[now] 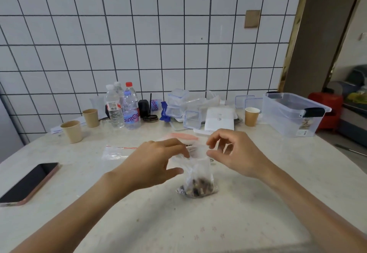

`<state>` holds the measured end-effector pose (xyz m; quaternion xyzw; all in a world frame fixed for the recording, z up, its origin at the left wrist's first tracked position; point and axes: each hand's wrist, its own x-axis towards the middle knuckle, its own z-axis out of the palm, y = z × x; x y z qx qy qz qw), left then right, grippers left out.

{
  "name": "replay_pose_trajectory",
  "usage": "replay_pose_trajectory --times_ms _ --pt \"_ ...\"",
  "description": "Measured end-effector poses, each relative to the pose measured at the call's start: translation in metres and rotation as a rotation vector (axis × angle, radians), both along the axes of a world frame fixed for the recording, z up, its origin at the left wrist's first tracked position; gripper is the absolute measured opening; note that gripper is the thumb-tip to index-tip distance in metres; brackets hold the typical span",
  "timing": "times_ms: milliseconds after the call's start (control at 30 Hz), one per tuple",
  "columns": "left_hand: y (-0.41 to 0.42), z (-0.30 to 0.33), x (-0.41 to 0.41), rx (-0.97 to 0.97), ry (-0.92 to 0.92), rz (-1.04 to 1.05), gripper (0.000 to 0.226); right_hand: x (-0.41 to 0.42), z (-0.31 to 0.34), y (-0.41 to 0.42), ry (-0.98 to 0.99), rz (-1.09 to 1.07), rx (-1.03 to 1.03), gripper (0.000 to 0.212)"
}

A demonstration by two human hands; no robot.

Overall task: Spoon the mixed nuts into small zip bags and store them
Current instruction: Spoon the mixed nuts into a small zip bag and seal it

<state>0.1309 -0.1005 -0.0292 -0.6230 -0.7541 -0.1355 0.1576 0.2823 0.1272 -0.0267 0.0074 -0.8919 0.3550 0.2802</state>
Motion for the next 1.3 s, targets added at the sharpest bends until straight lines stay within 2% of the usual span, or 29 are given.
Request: replay_pose_trajectory --times_ms 167,267,400,533,633,700,800,867,967,1067,1200,1300 --pt "0.020 -0.012 -0.012 -0.075 0.176 0.138 0.036 -0.002 -0.007 -0.002 -0.227 0.014 0.559 0.029" --pt "0.026 -0.014 -0.017 -0.094 0.218 0.163 0.031 -0.010 -0.013 0.000 -0.267 -0.030 0.680 0.038" --pt "0.030 -0.011 -0.022 -0.121 0.247 0.222 0.023 -0.019 -0.015 0.005 -0.284 -0.092 0.767 0.039" --pt "0.031 -0.015 -0.024 -0.070 0.182 0.145 0.027 -0.023 -0.011 0.009 -0.275 -0.070 0.714 0.028" --pt "0.033 -0.020 -0.018 -0.051 0.089 0.085 0.034 -0.026 -0.004 0.005 -0.262 -0.029 0.563 0.018" --pt "0.033 -0.022 -0.019 -0.037 0.070 0.075 0.030 -0.025 0.001 0.003 -0.271 -0.002 0.461 0.013" --pt "0.029 -0.014 -0.025 -0.019 0.041 0.125 0.019 -0.019 0.010 0.008 -0.365 0.039 0.380 0.010" --pt "0.026 -0.006 -0.030 -0.037 0.022 0.149 0.021 -0.016 0.015 0.010 -0.434 0.052 0.347 0.016" --pt "0.025 0.004 -0.029 -0.110 0.049 0.149 0.025 -0.016 0.017 0.010 -0.451 0.029 0.421 0.023" --pt "0.023 0.012 -0.025 -0.070 0.087 0.095 0.029 -0.016 0.019 0.009 -0.371 0.011 0.524 0.015" --pt "0.015 0.021 -0.027 -0.023 0.031 0.036 0.042 -0.013 0.026 0.012 -0.327 0.107 0.305 0.006" --pt "0.012 0.022 -0.033 -0.022 0.001 0.003 0.044 -0.012 0.031 0.013 -0.326 0.192 0.130 0.010"
